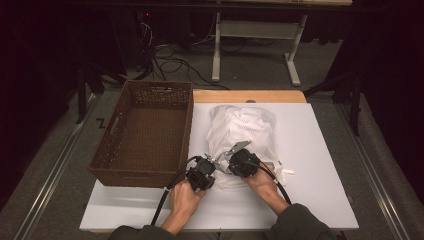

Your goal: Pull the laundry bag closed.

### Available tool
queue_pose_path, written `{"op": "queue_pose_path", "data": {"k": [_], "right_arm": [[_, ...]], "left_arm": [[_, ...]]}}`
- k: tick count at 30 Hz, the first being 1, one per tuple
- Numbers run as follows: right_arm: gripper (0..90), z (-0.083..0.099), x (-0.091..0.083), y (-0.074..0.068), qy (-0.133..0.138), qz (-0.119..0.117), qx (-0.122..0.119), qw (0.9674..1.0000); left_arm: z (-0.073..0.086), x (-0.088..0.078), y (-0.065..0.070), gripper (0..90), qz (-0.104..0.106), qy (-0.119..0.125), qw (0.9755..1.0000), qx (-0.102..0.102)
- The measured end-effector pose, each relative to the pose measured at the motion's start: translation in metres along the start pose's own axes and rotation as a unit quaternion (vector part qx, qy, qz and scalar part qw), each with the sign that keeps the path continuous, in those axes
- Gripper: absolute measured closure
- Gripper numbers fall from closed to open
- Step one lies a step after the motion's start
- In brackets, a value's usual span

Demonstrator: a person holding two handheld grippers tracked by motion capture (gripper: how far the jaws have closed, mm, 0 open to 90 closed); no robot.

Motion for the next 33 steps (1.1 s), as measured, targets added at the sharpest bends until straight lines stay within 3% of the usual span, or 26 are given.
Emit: {"op": "queue_pose_path", "data": {"k": [4, 7, 11, 15, 19, 21, 25, 28, 30, 33], "right_arm": [[89.7, 0.004, 0.004, 0.019, -0.007, 0.039, 0.013, 0.9991], [86.2, 0.007, 0.004, 0.026, -0.003, 0.026, 0.028, 0.9993], [76.2, 0.011, -0.011, 0.017, 0.016, 0.016, 0.012, 0.9997], [77.4, 0.015, -0.036, 0.009, 0.061, 0.004, 0.0, 0.9981], [80.3, 0.016, -0.051, -0.004, 0.074, -0.014, -0.028, 0.9968], [80.4, 0.014, -0.047, -0.009, 0.072, -0.031, -0.036, 0.9963], [80.2, 0.009, -0.024, -0.01, 0.05, -0.053, -0.027, 0.997], [80.7, 0.01, -0.006, -0.002, 0.027, -0.054, -0.008, 0.9982], [80.9, 0.014, 0.001, 0.005, 0.012, -0.038, 0.001, 0.9992], [80.6, 0.022, 0.003, 0.015, 0.014, -0.054, 0.024, 0.9981]], "left_arm": [[0.012, -0.003, 0.008, 88.7, 0.003, -0.004, 0.9999, 0.013], [0.013, -0.006, 0.007, 87.2, 0.006, 0.007, 0.9999, 0.011], [0.009, -0.013, 0.004, 75.4, -0.002, 0.022, 0.9998, -0.003], [0.005, -0.021, 0.004, 71.2, -0.019, 0.021, 0.9996, -0.002], [-0.001, -0.024, 0.004, 67.0, -0.023, 0.017, 0.9996, -0.008], [-0.004, -0.024, 0.003, 63.8, -0.023, 0.015, 0.9995, -0.014], [-0.01, -0.024, 0.001, 57.9, -0.016, 0.018, 0.9992, -0.03], [-0.016, -0.022, -0.002, 55.0, -0.027, 0.013, 0.9986, -0.043], [-0.02, -0.02, -0.001, 53.5, -0.05, 0.006, 0.998, -0.038], [-0.027, -0.018, -0.002, 52.4, -0.057, 0.005, 0.9975, -0.043]]}}
Point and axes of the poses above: each handheld gripper's, and its own axes: x roughly forward along the jaws, z roughly out of its underside, y roughly to its right, the point moved 3 cm from there along x, roughly forward along the jaws, and after that the axes turned 15 degrees about -y, right-handed, at the moved point
